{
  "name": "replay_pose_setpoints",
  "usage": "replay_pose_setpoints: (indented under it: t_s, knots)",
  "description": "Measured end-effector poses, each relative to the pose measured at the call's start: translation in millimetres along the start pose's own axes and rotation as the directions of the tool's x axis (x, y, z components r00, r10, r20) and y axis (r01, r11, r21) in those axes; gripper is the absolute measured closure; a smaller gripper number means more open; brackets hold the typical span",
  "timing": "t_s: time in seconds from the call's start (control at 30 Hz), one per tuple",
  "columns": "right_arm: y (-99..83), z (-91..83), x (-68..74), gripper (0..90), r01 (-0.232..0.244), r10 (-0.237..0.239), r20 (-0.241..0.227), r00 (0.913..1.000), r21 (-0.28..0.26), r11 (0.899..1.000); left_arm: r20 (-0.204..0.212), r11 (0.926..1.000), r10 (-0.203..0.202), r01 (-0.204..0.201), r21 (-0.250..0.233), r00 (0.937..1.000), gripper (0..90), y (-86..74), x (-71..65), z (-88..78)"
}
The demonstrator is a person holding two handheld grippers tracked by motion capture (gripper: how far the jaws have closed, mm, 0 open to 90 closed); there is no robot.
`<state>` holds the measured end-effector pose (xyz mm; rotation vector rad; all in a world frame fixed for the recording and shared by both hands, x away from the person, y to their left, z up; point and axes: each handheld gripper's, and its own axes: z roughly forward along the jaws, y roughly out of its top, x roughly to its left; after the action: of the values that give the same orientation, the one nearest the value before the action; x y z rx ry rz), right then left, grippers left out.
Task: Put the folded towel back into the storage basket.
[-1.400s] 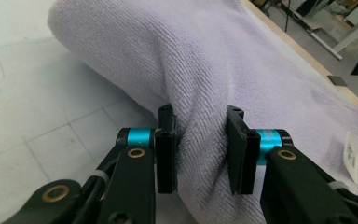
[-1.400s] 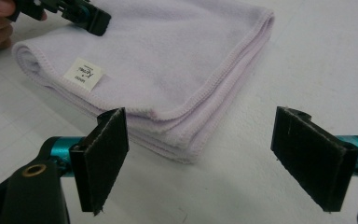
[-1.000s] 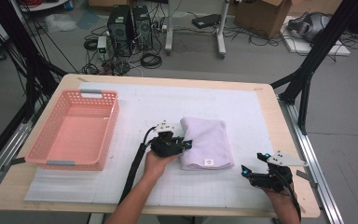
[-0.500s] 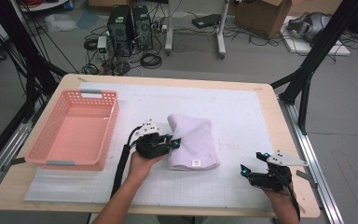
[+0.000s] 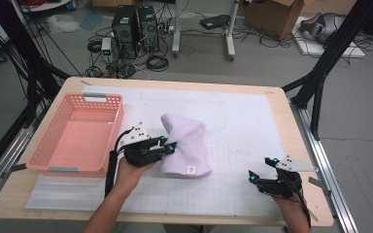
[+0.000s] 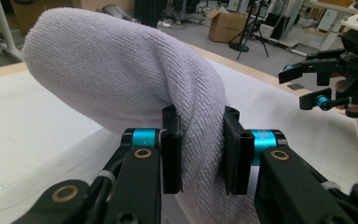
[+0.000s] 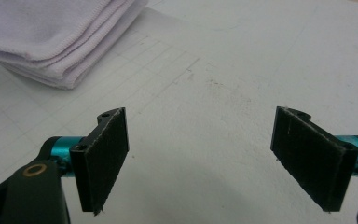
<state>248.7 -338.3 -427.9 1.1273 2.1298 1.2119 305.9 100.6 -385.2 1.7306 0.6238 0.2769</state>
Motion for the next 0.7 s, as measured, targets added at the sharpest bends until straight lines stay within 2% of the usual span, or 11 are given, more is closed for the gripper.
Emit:
replay_pose_setpoints:
  t_s: [0.23, 0.37, 0.53, 0.7]
  knots:
    - [1.7, 0.8, 0.9, 17.9, 0.0, 0.0, -0.005, 1.0, -0.008, 1.0, 0.005, 0.998, 0.039, -0.039, -0.05, 0.9992, 72.2, 2.7, -0.9, -16.1]
    - [2.4, 0.9, 1.4, 17.9, 0.001, -0.001, -0.007, 1.0, -0.012, 1.0, -0.002, 0.9974, 0.041, -0.041, -0.059, 0.9991, 72.2, 4.5, 0.0, -22.1]
    - [3.4, 1.0, 1.9, 17.9, 0.001, -0.001, -0.009, 1.0, -0.017, 1.0, -0.016, 0.9939, 0.048, -0.05, -0.098, 0.9987, 72.2, 11.2, 2.1, -37.6]
    - [4.3, 1.5, 2.4, 17.9, 0.001, -0.001, -0.013, 0.9999, -0.016, 1.0, -0.006, 0.9895, 0.064, -0.065, -0.129, 0.9979, 72.3, 16.1, 3.5, -48.8]
